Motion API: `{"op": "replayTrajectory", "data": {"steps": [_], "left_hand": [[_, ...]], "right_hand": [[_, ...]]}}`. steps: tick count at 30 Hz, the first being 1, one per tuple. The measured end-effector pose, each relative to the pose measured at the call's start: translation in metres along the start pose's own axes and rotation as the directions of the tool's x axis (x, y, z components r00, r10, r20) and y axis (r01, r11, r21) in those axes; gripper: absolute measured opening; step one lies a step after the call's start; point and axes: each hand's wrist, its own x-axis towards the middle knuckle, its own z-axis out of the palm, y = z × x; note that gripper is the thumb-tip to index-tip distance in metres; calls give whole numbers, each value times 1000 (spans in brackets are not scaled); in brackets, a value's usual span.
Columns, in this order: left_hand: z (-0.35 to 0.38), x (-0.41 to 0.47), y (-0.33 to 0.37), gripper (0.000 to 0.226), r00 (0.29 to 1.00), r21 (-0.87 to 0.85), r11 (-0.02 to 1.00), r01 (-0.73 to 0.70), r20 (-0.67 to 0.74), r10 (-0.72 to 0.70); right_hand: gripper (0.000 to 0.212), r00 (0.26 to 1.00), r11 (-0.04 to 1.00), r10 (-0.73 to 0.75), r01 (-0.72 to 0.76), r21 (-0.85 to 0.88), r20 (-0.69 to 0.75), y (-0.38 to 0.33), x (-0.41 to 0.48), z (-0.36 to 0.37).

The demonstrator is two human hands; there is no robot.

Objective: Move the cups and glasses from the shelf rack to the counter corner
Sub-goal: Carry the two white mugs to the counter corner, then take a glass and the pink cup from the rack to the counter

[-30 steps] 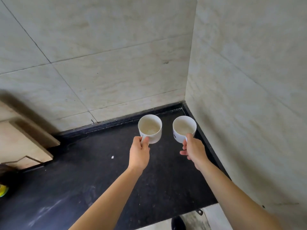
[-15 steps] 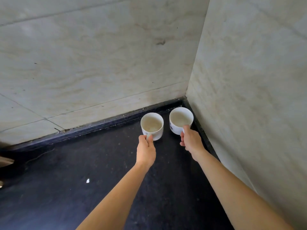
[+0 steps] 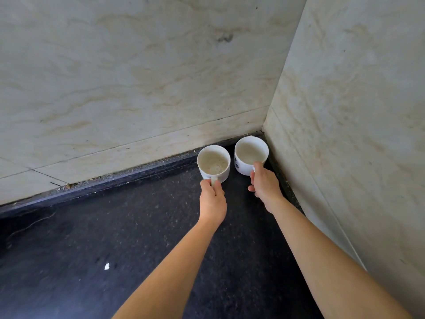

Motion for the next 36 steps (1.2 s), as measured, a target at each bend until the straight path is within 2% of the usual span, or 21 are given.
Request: {"op": "replayTrajectory", "data": {"steps": [3, 7, 10, 12, 15, 18, 20, 22, 25, 28, 30, 33, 36], "left_hand": [[-4, 2, -2, 22, 1000, 20, 1000, -15, 19, 14], [-16, 3, 7, 14, 999, 94, 995, 14, 34, -17], [-35, -6, 21, 35, 999, 262, 965, 10, 48, -23], [-58, -20, 32, 45, 998, 389, 919, -60, 22, 56], [-108, -49, 52, 54, 962, 562, 802, -201, -42, 271], [-168, -81, 81, 59, 891, 707, 665, -242, -109, 440], [-214, -110, 101, 62, 822, 776, 589, -227, -172, 543], [-264, -143, 115, 65, 737, 827, 533, -177, -248, 629], [-339, -201, 112, 68, 615, 855, 517, -35, -390, 686], [-405, -270, 82, 71, 501, 841, 521, 146, -517, 694], [-442, -320, 50, 72, 470, 813, 517, 266, -578, 667], [-489, -403, -3, 73, 435, 736, 528, 424, -677, 594], [-526, -495, -55, 72, 343, 623, 567, 539, -777, 527]], "right_hand": [[53, 999, 999, -44, 43, -24, -1, 5, -1, -1], [62, 988, 979, -141, 131, -153, -57, 3, -9, -9], [54, 968, 956, -209, 173, -238, -137, -5, -24, -17], [50, 935, 909, -312, 243, -338, -170, -15, -42, -21], [54, 849, 788, -509, 392, -475, -144, -43, -76, -22], [57, 703, 615, -706, 549, -566, -85, -90, -115, -16], [60, 575, 485, -817, 649, -586, -39, -127, -146, -6], [63, 428, 343, -904, 742, -576, 14, -161, -179, 10], [67, 207, 110, -971, 835, -539, 122, -204, -232, 51], [73, 15, -96, -970, 892, -441, 241, -222, -295, 105], [74, -96, -214, -942, 911, -354, 323, -218, -343, 141], [76, -227, -333, -882, 921, -205, 414, -202, -426, 193], [79, -373, -454, -798, 889, -65, 474, -182, -520, 240]]}}
